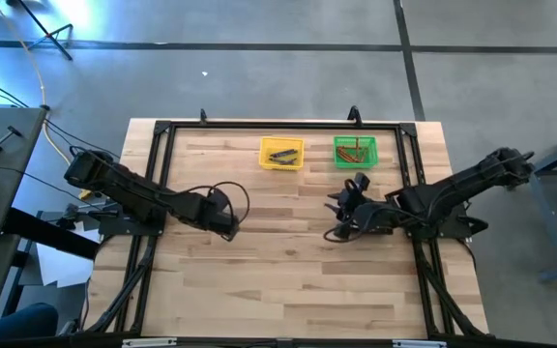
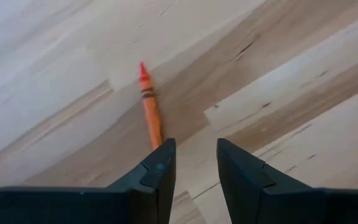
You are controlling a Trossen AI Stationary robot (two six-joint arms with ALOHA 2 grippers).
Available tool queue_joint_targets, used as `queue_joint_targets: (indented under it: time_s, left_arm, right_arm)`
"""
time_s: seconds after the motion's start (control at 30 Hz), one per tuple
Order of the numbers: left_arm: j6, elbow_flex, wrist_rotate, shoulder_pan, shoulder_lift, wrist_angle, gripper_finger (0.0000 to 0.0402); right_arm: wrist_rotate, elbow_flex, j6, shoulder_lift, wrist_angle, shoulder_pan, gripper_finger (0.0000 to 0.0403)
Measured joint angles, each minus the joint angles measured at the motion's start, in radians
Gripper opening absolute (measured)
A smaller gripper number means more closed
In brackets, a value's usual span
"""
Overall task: Sort crayons
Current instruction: Put the orange crayon into the green bin
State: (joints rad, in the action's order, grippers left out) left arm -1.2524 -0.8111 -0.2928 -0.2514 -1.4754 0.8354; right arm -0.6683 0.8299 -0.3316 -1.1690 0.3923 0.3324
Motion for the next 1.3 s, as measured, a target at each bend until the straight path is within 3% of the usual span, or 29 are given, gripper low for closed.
queue_joint_targets:
  time_s: [0.37,1.03,1.3]
  left_arm:
    - [-0.062,0.110,0.051,-0.006,-0.009,-0.045,0.0103]
    - [-0.030,0.142,0.044,-0.004,-0.008,-0.067,0.0103]
    - [-0.044,0.204,0.052,-0.005,-0.001,-0.149,0.0068]
  right_arm:
    - [0.005,0.000,0.061,0.000,-0.007,-0.078,0.0110]
    - [0.029,0.000,0.071,0.000,-0.010,-0.116,0.0110]
    - [0.033,0.000,0.061,-0.001,-0.010,-0.116,0.0110]
